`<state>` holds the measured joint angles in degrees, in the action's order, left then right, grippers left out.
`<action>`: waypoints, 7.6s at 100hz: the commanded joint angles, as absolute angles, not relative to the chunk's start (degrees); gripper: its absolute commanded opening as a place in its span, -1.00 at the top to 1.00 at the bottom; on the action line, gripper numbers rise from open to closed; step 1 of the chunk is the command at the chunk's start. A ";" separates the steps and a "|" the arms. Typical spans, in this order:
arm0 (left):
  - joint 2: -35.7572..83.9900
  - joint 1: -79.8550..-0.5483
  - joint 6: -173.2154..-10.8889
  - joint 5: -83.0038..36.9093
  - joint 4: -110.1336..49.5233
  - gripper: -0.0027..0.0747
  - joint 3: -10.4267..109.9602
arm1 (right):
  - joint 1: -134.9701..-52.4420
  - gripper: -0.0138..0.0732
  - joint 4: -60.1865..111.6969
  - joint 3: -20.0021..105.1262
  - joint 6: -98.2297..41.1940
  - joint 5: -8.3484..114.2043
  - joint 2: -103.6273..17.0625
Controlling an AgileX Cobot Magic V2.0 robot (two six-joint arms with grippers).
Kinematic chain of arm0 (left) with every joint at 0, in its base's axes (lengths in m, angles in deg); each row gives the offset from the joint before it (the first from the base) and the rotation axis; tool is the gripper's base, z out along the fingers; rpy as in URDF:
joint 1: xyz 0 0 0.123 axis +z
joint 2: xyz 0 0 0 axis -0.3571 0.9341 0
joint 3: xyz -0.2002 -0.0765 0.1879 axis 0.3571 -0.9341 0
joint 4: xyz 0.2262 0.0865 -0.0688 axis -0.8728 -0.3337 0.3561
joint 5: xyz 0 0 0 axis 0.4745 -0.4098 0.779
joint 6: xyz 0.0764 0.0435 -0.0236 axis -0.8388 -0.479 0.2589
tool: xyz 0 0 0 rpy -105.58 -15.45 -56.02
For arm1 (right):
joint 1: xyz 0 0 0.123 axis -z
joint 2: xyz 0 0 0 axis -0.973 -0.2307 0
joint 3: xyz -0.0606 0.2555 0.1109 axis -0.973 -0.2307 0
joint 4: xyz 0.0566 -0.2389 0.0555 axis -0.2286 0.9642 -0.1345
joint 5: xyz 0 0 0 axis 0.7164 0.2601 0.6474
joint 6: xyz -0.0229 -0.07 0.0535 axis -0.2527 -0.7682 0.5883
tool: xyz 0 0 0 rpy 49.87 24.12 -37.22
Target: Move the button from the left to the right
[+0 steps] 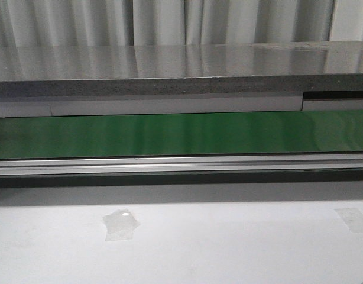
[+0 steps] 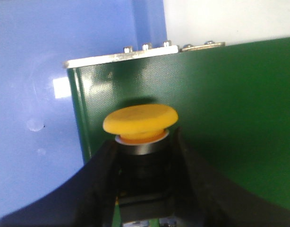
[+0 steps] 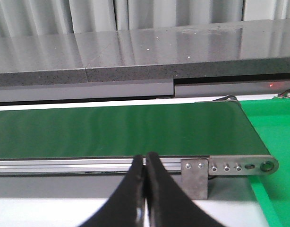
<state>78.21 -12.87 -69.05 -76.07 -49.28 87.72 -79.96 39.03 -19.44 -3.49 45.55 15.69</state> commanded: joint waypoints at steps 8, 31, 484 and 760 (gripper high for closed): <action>74.68 -14.29 -68.96 -76.25 -49.69 0.61 89.40 | -79.93 0.91 39.42 -18.53 -3.47 40.84 16.57; 74.68 -14.29 -68.84 -78.08 -49.77 0.41 89.40 | -79.93 0.91 39.42 -18.53 -3.47 40.84 16.57; -14.12 -25.83 -71.78 -17.10 -38.30 0.98 13.46 | -79.93 0.84 39.44 27.90 -3.53 74.38 -37.37; -14.12 -25.83 -71.78 -17.10 -38.30 0.98 13.46 | -86.12 0.42 34.05 63.53 -27.69 87.47 -81.37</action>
<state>-14.45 -25.42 -72.19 -21.76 -39.23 11.84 -86.29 31.35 58.95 -27.07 87.57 -85.51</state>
